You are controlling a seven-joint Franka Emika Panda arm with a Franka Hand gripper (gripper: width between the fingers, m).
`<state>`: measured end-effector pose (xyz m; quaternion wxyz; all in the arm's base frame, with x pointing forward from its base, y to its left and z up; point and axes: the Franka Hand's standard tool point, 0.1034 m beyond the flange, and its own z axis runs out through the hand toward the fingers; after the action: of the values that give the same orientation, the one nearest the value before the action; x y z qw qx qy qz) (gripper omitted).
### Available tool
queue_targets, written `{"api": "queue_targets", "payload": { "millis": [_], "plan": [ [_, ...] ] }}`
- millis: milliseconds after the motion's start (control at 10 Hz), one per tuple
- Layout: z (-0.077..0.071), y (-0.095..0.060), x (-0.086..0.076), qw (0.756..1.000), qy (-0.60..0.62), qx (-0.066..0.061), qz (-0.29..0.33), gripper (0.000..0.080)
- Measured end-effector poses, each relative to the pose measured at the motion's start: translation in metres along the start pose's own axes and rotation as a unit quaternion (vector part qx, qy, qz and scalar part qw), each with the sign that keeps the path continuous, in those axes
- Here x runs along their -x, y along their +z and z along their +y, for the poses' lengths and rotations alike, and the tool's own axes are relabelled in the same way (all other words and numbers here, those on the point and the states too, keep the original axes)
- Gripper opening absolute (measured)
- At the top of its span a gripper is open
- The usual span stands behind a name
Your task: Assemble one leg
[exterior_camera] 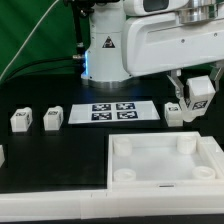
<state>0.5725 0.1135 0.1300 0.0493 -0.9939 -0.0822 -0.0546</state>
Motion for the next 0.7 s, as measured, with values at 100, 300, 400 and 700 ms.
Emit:
{"api": "queue_targets", "payload": {
  "millis": [100,300,400,700],
  "plan": [
    [0.003,0.000,-0.007,0.997,-0.001,0.008,0.071,0.0294],
    [0.019,0.003,-0.002,0.991,-0.029,0.024,0.130,0.0294],
    [0.027,0.003,-0.009,0.989,-0.039,0.029,0.141,0.0294],
    [0.032,0.004,-0.040,0.985,-0.051,0.031,0.160,0.0294]
  ]
}}
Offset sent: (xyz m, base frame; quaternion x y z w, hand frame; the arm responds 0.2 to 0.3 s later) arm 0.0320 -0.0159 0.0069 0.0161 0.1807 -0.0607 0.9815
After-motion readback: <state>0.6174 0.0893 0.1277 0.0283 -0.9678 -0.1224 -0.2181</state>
